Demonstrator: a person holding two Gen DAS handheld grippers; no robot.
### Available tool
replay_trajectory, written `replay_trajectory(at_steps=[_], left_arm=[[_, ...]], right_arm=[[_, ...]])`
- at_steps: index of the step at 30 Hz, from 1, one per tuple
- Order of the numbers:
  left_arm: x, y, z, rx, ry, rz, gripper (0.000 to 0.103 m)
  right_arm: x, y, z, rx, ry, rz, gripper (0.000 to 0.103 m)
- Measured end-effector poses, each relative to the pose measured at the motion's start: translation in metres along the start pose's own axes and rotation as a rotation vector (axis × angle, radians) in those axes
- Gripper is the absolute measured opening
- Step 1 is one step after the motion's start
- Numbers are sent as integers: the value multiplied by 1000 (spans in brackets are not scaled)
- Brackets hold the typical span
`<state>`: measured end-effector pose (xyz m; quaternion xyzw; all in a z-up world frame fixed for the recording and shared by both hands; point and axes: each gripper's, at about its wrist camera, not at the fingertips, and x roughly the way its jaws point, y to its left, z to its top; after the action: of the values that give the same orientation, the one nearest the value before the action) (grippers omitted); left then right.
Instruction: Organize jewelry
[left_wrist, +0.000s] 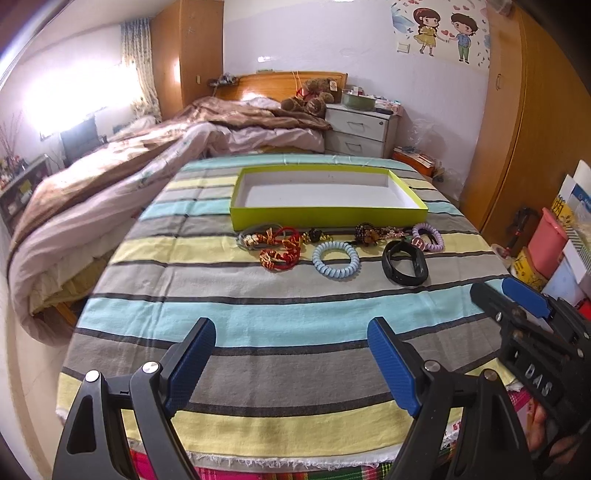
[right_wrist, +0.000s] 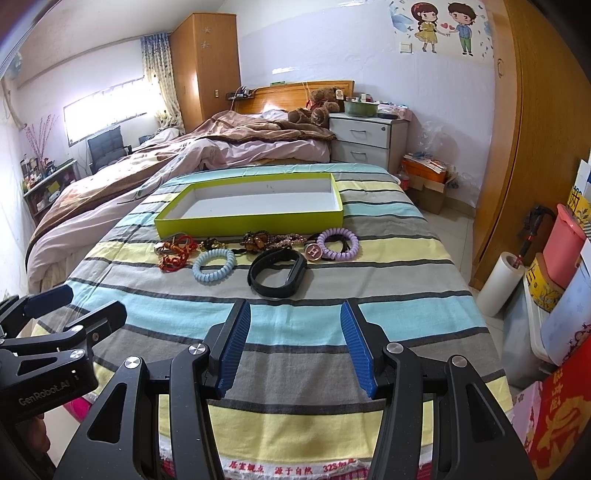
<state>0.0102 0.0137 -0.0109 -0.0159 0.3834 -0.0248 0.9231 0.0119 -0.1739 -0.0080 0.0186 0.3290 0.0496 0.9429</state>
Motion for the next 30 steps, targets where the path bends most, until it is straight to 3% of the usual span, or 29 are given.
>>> replay_trajectory(at_steps=[4,8,15,26,27,30], left_arm=[[14,15,3,-48,42,-58,84],[20,24,12,-38,27,-25,83],[37,51,30,-87,56,-42,83],[57,73,42,-130,97,-77,78],[60,73,43,-131,102,-86,78],[66,75,45,-139,111,-99,78]], right_arm=[[12,-11,8,19,16,-20,52],[32,-20,16,44,59,8,52],[72,-17,30,45,132,69,52],[110,-6,35,24,193,52,52],[111,-7,35,23,197,50,51],[113,-8,36,18,205,46,32]])
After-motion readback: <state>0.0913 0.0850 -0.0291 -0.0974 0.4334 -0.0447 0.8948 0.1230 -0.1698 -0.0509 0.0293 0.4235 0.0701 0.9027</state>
